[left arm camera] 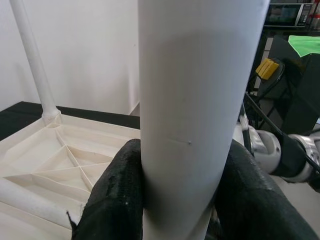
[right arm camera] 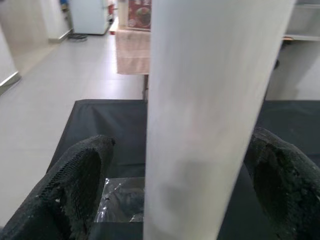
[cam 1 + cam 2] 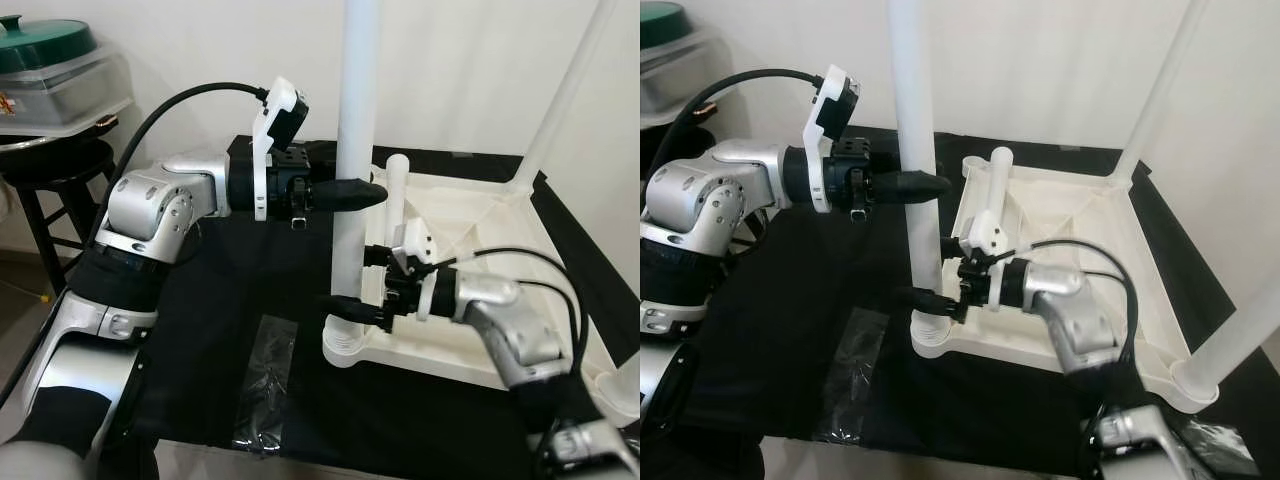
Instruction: Building children table
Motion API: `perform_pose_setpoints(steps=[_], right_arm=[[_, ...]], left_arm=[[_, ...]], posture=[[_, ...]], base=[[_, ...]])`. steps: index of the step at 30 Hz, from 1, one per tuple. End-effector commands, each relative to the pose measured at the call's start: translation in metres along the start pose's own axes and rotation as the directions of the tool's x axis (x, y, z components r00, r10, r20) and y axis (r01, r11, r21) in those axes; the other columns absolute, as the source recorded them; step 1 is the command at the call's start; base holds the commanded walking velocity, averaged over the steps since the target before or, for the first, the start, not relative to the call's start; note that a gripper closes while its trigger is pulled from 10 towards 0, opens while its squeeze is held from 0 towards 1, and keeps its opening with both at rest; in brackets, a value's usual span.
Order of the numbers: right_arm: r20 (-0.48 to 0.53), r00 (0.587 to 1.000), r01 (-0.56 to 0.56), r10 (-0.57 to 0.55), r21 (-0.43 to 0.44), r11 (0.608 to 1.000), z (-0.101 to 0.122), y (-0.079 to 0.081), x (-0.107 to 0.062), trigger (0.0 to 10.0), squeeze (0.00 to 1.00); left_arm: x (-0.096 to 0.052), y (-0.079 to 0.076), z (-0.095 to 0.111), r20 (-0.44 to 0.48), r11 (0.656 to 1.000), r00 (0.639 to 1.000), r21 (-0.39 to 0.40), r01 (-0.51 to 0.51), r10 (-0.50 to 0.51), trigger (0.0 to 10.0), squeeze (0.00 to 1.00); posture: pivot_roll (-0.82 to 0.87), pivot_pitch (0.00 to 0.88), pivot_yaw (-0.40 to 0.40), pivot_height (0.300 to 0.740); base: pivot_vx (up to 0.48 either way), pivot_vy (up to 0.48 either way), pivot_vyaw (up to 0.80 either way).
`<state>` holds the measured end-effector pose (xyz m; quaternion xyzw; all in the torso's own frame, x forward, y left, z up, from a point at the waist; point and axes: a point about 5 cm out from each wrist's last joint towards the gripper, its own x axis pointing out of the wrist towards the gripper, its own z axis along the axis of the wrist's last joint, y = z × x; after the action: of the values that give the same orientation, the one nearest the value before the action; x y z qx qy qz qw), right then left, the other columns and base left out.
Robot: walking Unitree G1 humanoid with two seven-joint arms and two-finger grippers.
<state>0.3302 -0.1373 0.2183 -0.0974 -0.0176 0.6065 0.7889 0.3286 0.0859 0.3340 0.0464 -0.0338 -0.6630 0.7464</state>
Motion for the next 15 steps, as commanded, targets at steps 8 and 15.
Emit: perform_pose_setpoints(steps=[8,15], right_arm=[[0.023,0.995,-0.1,0.099,0.039,0.994,-0.007,-0.006,0.01,0.0,0.0],[0.016,0.991,-0.131,0.131,0.044,0.99,-0.013,-0.004,0.01,0.0,0.0]], left_arm=[[0.007,-0.006,-0.007,-0.032,0.997,0.997,-0.035,0.071,-0.072,0.0,0.0],[0.016,-0.008,-0.006,-0.036,0.992,0.991,-0.031,0.125,-0.126,0.0,0.0]], posture=[[0.08,0.006,-0.015,0.74],[0.07,0.008,-0.009,0.74]], base=[[0.0,0.0,0.0],[0.0,0.0,0.0]])
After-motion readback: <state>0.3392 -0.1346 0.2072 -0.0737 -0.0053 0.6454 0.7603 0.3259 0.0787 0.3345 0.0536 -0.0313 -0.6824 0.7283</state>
